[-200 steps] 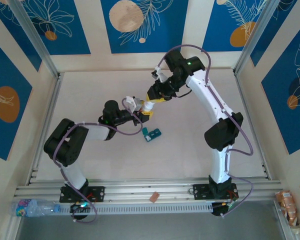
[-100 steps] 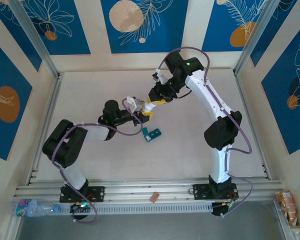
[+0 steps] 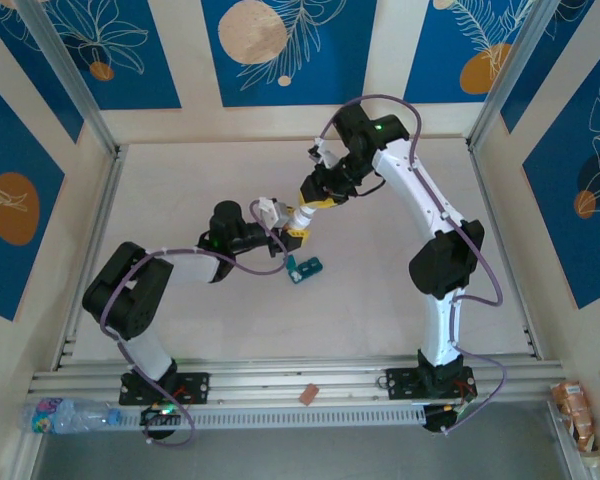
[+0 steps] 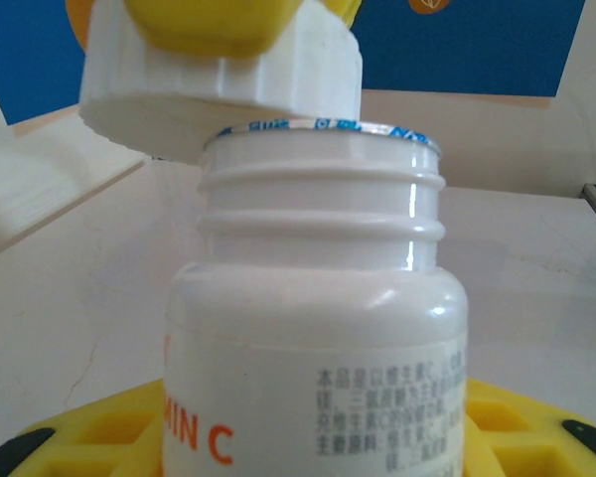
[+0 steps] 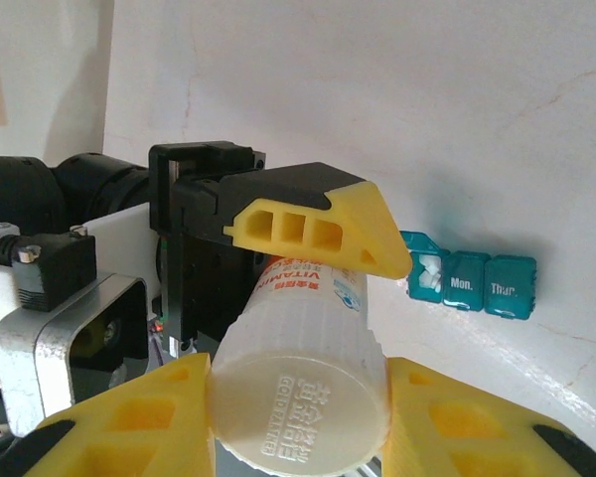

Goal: Sort the pills into containers

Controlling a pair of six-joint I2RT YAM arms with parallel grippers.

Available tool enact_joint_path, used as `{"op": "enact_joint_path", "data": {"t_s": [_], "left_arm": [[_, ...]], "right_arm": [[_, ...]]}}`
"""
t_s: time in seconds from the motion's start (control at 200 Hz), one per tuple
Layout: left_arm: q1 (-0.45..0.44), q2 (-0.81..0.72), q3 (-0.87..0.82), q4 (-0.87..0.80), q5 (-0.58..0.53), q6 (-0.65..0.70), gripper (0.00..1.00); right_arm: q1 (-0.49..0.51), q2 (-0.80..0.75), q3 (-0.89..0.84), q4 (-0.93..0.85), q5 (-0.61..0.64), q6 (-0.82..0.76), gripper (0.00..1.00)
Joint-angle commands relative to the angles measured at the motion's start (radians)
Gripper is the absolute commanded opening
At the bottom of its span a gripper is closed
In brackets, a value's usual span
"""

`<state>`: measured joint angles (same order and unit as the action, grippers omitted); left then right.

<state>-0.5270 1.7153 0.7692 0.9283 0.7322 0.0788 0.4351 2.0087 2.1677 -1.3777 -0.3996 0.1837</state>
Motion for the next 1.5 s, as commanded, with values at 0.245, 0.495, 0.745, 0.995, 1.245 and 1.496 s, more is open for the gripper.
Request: {"op": "enact_joint_path", "data": {"t_s": [0.245, 0.495, 0.745, 0.995, 1.245, 1.496], "left_arm": [[-0.009, -0.039, 0.024, -0.002, 0.020, 0.033, 0.00], [-0.009, -0.039, 0.028, -0.008, 0.023, 0.033, 0.00], [-0.013, -0.043, 0.035, -0.016, 0.026, 0.038, 0.00], [-0.019, -0.056, 0.039, -0.034, 0.026, 0.048, 0.00], [-0.024, -0.078, 0.038, -0.060, 0.029, 0.064, 0.00], [-0.034, -0.092, 0.051, -0.114, 0.042, 0.091, 0.00]], "right_arm": [[-0.002, -0.068, -0.145, 0.024, -0.038, -0.024, 0.33], [-0.001, -0.098, -0.177, 0.036, -0.058, -0.023, 0.33], [0.013, -0.082, -0.154, 0.040, -0.072, -0.015, 0.33], [0.030, -0.056, -0.126, 0.032, -0.071, -0.013, 0.33], [-0.004, -0.058, -0.156, 0.050, -0.072, -0.009, 0.33], [-0.007, -0.047, -0.141, 0.045, -0.109, -0.017, 0.33]]}}
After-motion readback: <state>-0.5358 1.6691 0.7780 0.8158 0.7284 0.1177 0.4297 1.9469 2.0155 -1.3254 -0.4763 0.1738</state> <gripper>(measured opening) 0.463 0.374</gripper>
